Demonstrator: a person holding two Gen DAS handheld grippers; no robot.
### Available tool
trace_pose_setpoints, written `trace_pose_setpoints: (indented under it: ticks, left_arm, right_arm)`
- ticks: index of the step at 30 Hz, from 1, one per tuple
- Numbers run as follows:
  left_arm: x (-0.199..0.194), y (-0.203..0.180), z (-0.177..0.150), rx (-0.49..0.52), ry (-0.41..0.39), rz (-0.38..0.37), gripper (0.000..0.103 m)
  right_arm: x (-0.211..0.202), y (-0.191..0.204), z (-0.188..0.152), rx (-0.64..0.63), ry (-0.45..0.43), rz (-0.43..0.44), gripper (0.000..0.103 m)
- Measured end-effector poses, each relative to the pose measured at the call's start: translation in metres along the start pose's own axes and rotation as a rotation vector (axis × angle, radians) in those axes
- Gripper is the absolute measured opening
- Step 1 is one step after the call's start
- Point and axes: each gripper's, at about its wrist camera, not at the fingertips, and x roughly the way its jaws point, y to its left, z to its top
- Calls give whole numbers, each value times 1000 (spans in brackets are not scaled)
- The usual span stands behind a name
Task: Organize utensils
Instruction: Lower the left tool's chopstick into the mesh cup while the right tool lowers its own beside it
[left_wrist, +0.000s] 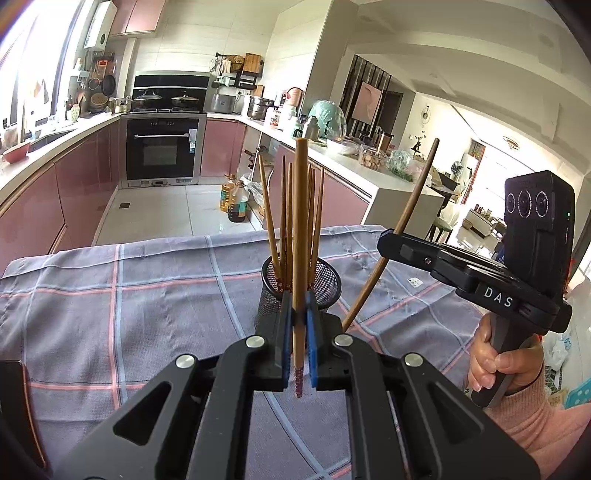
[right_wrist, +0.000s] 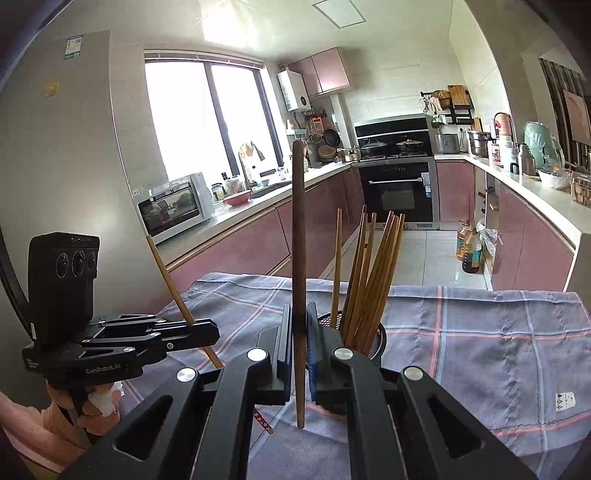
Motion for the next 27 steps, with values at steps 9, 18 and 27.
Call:
trace_pose_setpoints:
  ticks: [9, 18, 27]
  left_arm:
    - [-4, -2, 7, 7, -20, 13, 7]
    - [-17, -5, 30, 19, -80, 8, 7]
    - [-27, -15, 54, 39, -142, -7, 7]
  right_arm:
    - [-4, 4, 9, -11, -25, -3, 6]
    - [-11, 5, 28, -20, -73, -9, 6]
    - [-10, 7, 43, -28, -99, -7, 6]
